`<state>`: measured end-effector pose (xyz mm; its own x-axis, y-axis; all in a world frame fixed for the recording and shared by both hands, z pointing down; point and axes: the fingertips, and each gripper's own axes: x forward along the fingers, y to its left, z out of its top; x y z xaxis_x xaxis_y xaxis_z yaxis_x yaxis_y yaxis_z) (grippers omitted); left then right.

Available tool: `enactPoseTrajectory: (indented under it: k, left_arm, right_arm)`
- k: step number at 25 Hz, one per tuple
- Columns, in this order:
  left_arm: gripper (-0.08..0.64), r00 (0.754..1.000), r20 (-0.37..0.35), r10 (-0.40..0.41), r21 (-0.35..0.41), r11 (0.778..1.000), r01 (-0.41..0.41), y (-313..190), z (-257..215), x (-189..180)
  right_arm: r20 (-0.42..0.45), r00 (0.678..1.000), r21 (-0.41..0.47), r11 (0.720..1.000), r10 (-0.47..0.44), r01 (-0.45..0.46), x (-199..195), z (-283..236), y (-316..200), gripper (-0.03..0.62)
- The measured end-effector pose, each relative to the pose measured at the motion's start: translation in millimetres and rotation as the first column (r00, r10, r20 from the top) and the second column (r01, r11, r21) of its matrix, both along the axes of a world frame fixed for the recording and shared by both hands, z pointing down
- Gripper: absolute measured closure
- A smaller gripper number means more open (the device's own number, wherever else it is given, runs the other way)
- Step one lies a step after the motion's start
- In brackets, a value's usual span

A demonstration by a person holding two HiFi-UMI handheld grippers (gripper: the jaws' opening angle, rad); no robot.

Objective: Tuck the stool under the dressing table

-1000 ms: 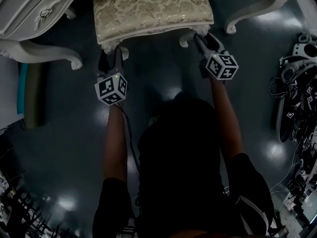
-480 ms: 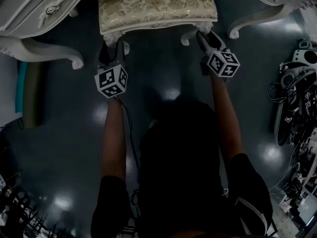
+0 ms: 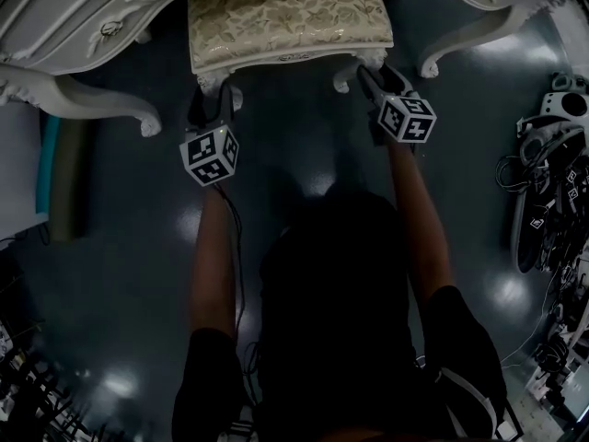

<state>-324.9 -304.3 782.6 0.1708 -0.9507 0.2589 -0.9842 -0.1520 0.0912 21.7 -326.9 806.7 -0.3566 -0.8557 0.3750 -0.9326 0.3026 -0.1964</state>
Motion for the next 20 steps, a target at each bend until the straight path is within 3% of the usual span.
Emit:
enactPoseTrajectory:
  k: [5, 12, 15, 17, 20]
  left_arm:
    - [0.333, 1.000, -0.014, -0.006, 0.008, 1.000, 0.006, 12, -12, -4]
    - [0.348, 0.999, -0.014, -0.041, -0.052, 0.998, 0.040, 33, -36, -4]
    - [0.410, 0.997, 0.000, -0.071, -0.094, 0.993, 0.071, 56, -57, -2]
    - [0.488, 0.995, -0.007, -0.096, -0.097, 0.991, 0.094, 67, -79, 0]
    - [0.549, 0.995, -0.017, -0.094, -0.115, 0.989, 0.091, 78, -111, 8]
  right_arm:
    - [0.007, 1.000, 0.011, 1.000, 0.011, -0.011, -1, -8, 7, 0.337]
    - [-0.001, 1.000, -0.053, 0.999, 0.007, -0.007, 0, -18, 25, 0.339]
    - [0.012, 1.000, -0.121, 0.993, -0.009, 0.011, -5, -28, 46, 0.353]
    - [0.018, 0.999, -0.163, 0.986, -0.028, 0.030, -9, -39, 57, 0.373]
    - [0.011, 0.999, -0.206, 0.978, -0.038, 0.040, -15, -60, 71, 0.444]
